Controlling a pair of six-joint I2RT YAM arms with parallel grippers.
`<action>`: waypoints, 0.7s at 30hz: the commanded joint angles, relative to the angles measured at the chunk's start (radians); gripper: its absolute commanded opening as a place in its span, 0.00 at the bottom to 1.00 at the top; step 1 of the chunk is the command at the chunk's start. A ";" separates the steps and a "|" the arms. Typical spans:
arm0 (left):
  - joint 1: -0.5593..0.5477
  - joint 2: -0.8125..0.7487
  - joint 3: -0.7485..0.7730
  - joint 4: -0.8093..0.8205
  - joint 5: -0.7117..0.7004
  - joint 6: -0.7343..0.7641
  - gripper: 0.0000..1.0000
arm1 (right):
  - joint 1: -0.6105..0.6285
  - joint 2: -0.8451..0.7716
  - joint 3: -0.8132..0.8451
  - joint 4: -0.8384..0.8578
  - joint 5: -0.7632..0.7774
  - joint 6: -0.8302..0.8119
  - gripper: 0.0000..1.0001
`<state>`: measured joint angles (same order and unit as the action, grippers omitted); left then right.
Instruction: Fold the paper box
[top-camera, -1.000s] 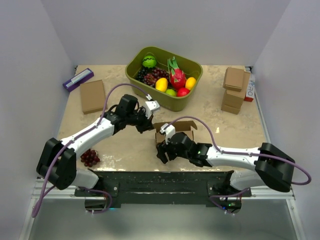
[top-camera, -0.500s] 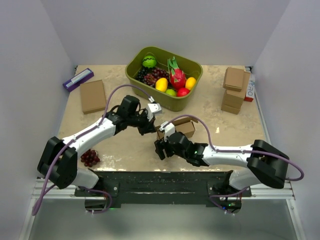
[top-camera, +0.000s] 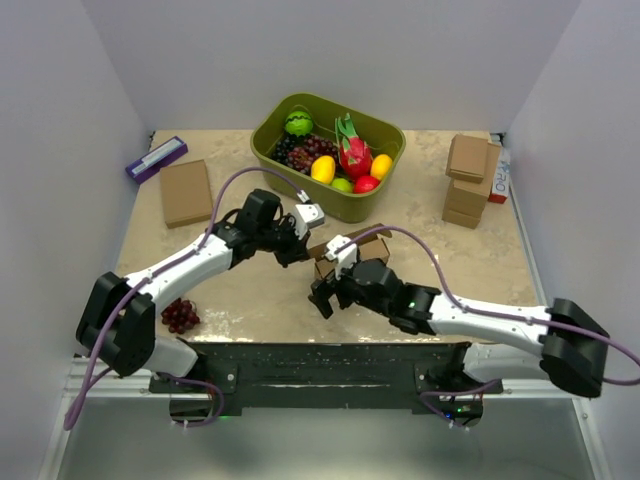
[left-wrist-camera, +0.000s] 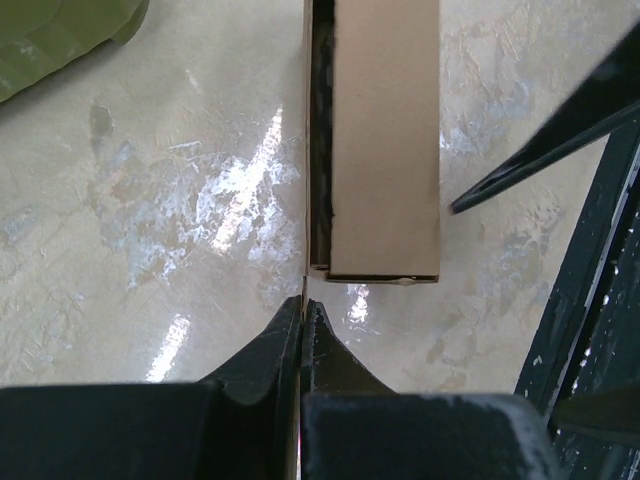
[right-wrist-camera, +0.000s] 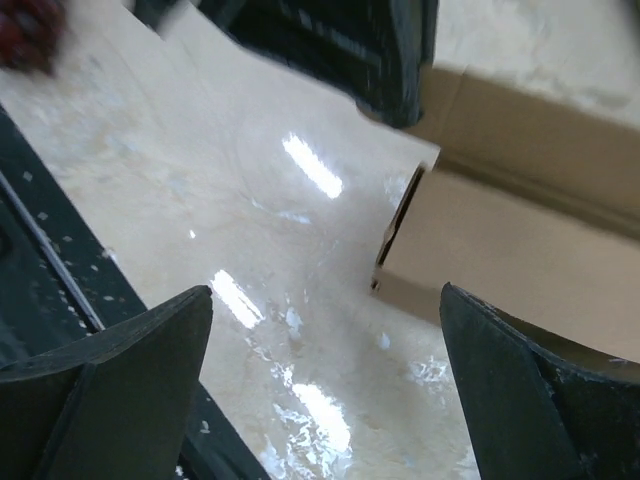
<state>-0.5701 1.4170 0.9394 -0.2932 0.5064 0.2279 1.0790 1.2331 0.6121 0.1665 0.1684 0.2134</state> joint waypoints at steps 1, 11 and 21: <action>0.001 0.017 0.041 -0.040 -0.017 0.002 0.00 | -0.010 -0.145 0.060 -0.126 0.077 -0.028 0.99; 0.006 0.002 0.029 -0.034 0.000 0.008 0.00 | -0.319 -0.219 0.091 -0.301 0.161 0.109 0.99; 0.006 -0.003 0.025 -0.011 0.004 -0.021 0.05 | -0.429 -0.198 -0.009 -0.234 0.029 0.286 0.99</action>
<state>-0.5694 1.4265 0.9466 -0.3027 0.4976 0.2199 0.6479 1.0298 0.6476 -0.0975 0.2382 0.3588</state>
